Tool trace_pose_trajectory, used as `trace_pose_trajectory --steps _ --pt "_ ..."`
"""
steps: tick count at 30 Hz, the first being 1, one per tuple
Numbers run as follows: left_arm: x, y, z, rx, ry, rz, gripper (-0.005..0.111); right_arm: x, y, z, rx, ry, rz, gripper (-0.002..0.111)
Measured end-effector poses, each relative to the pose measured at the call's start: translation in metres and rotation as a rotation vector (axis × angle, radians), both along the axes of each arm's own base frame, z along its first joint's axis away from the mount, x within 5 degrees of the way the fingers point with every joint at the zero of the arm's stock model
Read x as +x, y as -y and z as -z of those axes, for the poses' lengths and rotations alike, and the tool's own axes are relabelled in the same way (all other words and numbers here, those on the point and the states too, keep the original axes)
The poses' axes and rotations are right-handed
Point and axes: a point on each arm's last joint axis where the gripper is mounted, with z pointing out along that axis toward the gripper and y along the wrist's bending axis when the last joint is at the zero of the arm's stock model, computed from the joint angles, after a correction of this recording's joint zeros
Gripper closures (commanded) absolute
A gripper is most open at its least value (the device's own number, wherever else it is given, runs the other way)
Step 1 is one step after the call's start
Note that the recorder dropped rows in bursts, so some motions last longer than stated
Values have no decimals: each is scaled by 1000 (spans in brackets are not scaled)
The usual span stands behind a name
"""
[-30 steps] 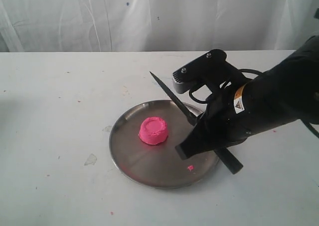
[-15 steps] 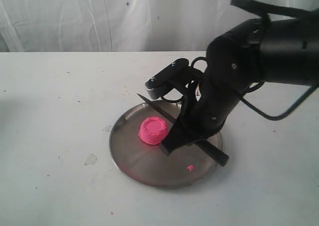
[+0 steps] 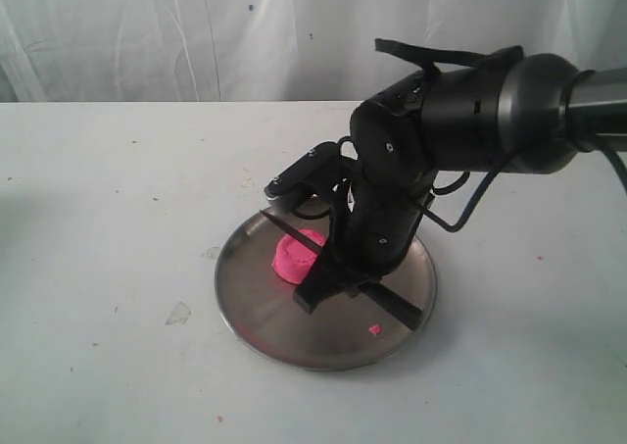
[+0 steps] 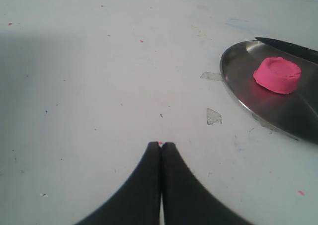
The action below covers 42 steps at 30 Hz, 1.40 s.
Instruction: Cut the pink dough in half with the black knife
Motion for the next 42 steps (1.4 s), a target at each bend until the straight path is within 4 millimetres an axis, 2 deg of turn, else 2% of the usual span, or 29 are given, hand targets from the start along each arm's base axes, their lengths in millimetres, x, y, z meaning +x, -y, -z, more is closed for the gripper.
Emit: trace_pose_trajectory --steps 3,7,12,14,18,21,26,30,35,42 --pt "1 0 -1 -5 16 -5 107 2 -2 8 -8 -9 -3 108" --pt "3 1 -15 -322 109 -70 107 5 -4 10 8 19 -11 108" --pt "1 6 -19 -422 54 -44 107 7 -4 9 -2 38 -24 108" --pt "-4 10 -34 -406 38 16 107 8 -3 9 -15 48 -34 108" --pt "-12 18 -88 -279 38 145 107 10 -1 8 -44 76 -47 108" --pt "-2 24 -117 -180 -61 227 107 11 0 8 -55 87 -50 108" --pt "48 33 -140 -47 -283 361 107 11 1 8 -59 90 -53 108" --pt "102 41 -143 22 -385 462 107 11 1 8 -61 91 -55 108" --pt "169 48 -121 52 -503 550 107 11 1 8 -61 91 -55 108" --pt "249 61 -84 21 -590 679 107 12 0 8 -57 92 -47 108"
